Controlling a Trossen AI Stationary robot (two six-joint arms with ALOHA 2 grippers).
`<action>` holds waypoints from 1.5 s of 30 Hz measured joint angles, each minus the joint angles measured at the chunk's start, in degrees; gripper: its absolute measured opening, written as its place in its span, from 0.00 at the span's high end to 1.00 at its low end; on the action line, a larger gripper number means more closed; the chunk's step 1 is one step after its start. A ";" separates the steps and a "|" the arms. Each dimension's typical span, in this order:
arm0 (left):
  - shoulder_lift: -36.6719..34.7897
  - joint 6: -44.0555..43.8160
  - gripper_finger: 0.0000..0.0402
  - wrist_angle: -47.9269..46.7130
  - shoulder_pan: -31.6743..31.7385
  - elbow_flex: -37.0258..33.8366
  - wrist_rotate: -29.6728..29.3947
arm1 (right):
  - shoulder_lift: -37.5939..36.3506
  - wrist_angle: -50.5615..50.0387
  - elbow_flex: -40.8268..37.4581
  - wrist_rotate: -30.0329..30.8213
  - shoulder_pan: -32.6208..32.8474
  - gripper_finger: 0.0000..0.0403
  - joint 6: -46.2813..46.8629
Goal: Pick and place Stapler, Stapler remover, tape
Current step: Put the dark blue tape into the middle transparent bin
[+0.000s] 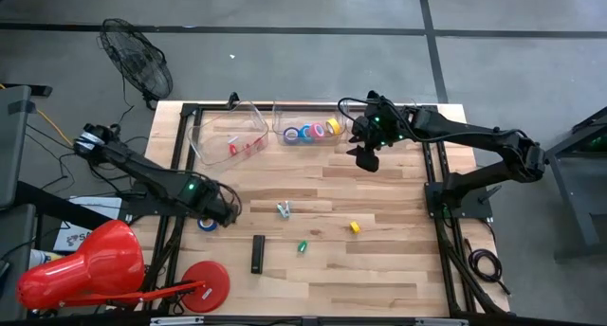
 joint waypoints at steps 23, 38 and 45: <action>12.29 -0.51 0.71 6.56 -2.17 -0.97 2.91 | 0.00 0.05 0.00 0.06 -0.01 0.53 -1.28; 12.68 0.22 0.70 6.00 -2.17 -0.89 3.01 | 0.00 -0.01 0.00 0.03 -0.01 0.53 -1.70; 12.79 0.58 0.57 4.93 -2.15 -1.04 2.80 | 0.00 -0.01 0.00 0.03 -0.01 0.53 -1.70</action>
